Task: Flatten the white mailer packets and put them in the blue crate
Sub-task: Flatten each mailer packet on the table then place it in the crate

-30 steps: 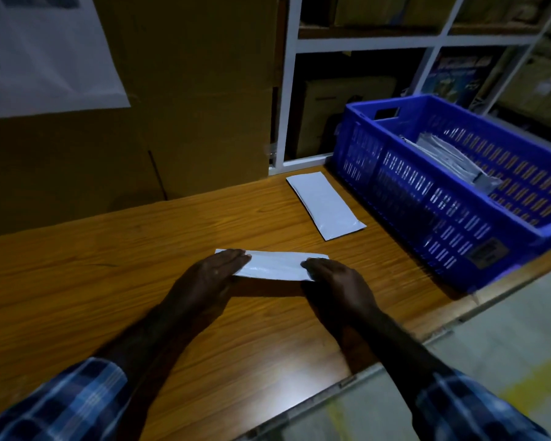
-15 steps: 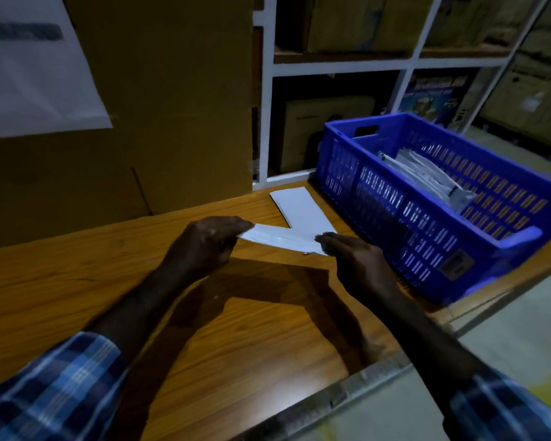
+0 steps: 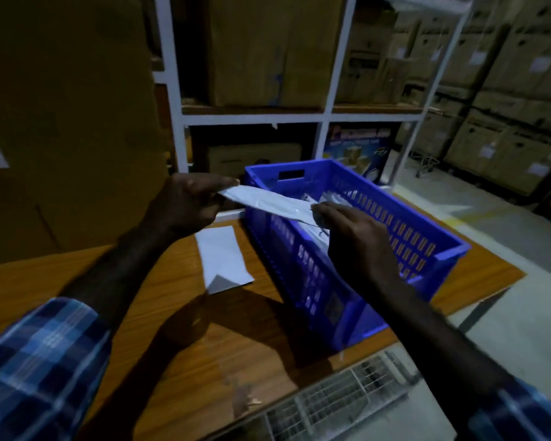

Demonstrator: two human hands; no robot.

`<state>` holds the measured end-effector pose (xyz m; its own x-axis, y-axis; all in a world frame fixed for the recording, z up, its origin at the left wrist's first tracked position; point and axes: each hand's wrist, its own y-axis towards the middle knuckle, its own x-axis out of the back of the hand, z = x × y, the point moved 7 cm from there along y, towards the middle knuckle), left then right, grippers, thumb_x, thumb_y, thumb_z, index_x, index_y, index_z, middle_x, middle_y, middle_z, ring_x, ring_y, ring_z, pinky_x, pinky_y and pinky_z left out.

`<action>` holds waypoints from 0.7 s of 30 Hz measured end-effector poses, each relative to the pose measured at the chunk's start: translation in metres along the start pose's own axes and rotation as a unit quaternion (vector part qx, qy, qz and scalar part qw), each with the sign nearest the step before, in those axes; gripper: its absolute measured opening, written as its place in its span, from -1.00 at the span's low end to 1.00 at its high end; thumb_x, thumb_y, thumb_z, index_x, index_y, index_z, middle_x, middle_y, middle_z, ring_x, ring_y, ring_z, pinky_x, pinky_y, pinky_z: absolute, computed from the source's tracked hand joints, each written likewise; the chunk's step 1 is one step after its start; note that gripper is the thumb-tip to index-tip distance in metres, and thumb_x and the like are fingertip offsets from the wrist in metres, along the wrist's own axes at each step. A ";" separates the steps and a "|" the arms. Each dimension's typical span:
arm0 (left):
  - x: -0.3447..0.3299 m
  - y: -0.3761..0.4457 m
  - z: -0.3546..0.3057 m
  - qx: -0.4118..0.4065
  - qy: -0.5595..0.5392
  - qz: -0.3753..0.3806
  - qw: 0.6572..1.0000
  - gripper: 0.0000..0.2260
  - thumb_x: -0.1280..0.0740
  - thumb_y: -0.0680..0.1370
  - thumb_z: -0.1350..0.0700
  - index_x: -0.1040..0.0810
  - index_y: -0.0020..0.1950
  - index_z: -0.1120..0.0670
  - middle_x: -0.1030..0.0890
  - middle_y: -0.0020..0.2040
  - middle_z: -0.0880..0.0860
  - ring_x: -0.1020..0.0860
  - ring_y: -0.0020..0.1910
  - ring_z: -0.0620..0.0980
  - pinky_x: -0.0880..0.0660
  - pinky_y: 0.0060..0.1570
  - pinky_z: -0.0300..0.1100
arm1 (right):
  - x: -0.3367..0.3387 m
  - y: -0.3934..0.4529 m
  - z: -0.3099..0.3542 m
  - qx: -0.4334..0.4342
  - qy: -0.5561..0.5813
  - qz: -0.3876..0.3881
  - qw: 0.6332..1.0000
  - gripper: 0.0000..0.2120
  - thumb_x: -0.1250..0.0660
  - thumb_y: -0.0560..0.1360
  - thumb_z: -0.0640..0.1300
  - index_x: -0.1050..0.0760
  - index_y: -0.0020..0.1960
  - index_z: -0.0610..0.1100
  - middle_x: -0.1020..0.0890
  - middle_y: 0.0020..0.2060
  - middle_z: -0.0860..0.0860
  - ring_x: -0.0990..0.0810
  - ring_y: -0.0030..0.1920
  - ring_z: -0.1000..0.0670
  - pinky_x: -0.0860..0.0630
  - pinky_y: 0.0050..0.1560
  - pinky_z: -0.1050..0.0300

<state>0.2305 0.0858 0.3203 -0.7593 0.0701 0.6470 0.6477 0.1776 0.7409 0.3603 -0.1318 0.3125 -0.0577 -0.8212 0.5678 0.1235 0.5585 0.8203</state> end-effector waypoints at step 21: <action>-0.230 0.212 -0.026 0.029 -0.089 0.082 0.992 -0.74 -0.45 0.39 0.21 -0.71 0.07 0.08 -0.71 -0.07 0.13 -0.68 -0.12 0.04 -0.60 -0.02 -0.01 | -0.003 -0.012 -0.226 -0.158 -0.076 0.126 0.976 -0.66 -0.29 0.32 -0.35 -0.55 0.09 -0.20 -0.65 -0.18 -0.24 -0.61 -0.21 -0.32 -0.53 -0.27 -0.10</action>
<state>0.5441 0.0819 0.3331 -0.6462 0.2740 0.7122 0.7628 0.2059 0.6129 0.5826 -0.1627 0.2848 -0.1291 -0.6217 0.7726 0.4503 0.6574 0.6042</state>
